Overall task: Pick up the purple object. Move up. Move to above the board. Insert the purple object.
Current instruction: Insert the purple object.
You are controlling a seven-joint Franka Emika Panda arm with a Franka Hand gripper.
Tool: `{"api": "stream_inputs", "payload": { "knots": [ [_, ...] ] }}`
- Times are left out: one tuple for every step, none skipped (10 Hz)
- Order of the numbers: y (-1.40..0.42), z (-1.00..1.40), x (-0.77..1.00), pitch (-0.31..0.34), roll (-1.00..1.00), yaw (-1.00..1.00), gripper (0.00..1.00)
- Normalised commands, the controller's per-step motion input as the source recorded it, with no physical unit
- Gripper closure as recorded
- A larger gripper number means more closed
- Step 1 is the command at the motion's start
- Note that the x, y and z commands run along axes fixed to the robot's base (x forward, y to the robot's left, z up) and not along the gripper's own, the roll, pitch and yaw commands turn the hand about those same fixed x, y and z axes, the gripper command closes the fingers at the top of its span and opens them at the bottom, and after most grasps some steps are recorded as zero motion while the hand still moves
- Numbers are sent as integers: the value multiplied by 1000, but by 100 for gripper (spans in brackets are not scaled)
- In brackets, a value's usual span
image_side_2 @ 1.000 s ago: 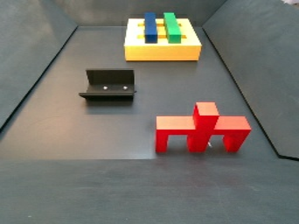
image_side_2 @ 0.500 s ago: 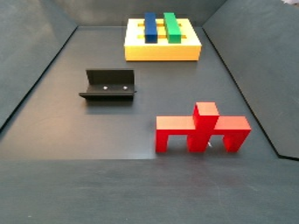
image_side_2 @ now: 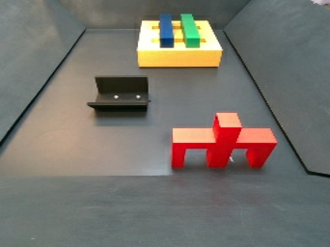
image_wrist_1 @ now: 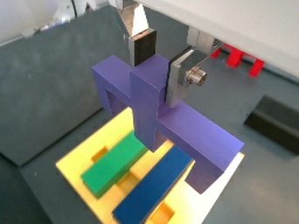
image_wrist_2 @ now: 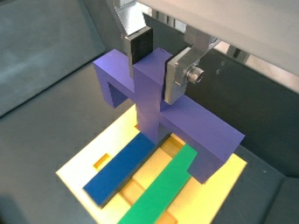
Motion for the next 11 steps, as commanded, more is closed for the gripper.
{"api": "stream_inputs", "payload": {
  "knots": [
    [-377,-863,0,-10,236,0,100],
    [-263,-711,-51,-44,136,0,100],
    [-134,-566,-80,-120,0,0,100],
    [-26,-426,-6,-203,-99,0,100],
    [0,-369,0,-197,-111,11,100],
    [0,-277,-223,-179,-39,31,100],
    [-17,-94,-334,-227,-23,66,100],
    [-111,-137,-123,-197,-7,74,100],
    [-120,-186,0,-149,0,94,100],
    [-86,-89,0,-84,0,97,100],
    [-40,-140,86,-50,0,114,100]
  ]
}}
